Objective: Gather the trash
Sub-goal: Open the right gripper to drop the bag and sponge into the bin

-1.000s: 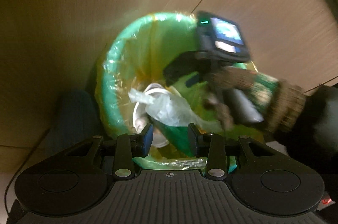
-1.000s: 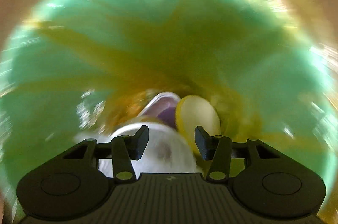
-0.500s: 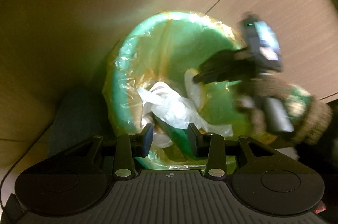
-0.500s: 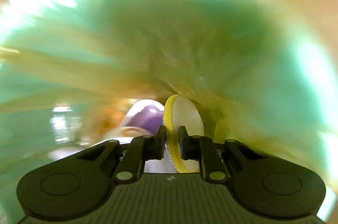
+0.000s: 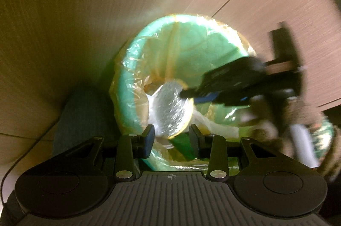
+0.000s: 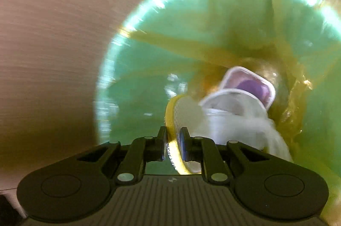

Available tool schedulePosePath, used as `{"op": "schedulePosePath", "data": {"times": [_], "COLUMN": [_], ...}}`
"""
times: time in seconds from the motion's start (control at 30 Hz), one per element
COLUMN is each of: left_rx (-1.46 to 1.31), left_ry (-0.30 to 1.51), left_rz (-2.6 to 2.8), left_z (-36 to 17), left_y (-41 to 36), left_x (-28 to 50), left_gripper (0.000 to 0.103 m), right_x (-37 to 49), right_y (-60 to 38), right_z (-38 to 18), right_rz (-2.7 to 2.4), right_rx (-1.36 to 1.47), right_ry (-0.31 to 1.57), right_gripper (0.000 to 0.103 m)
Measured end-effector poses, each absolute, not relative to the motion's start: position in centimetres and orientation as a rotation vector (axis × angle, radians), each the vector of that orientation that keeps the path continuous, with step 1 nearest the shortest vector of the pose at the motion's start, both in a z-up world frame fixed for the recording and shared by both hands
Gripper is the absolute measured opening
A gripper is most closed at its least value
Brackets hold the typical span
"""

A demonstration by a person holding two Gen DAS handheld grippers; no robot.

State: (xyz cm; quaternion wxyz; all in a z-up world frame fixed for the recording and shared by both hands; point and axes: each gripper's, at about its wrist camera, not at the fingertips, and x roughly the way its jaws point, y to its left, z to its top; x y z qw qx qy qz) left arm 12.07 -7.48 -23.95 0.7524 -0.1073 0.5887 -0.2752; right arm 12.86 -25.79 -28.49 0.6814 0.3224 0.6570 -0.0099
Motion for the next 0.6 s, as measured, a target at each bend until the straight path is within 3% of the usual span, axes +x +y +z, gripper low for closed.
{"op": "schedulePosePath", "data": {"times": [0.13, 0.6], "left_rx": [-0.232, -0.214], "left_ry": [1.285, 1.291], "left_rz": [-0.600, -0.606], "left_z": [-24.0, -24.3], "left_y": [-7.5, -7.8], "left_x": [12.1, 12.3], "left_gripper": [0.040, 0.040], "right_x": [12.5, 11.5], "right_y": [-25.9, -22.5], "right_z": [-31.0, -31.0], "right_rz": [-0.118, -0.088], "right_rx": [0.658, 0.371], "right_ry": [1.544, 1.549], "right_gripper": [0.013, 0.014]}}
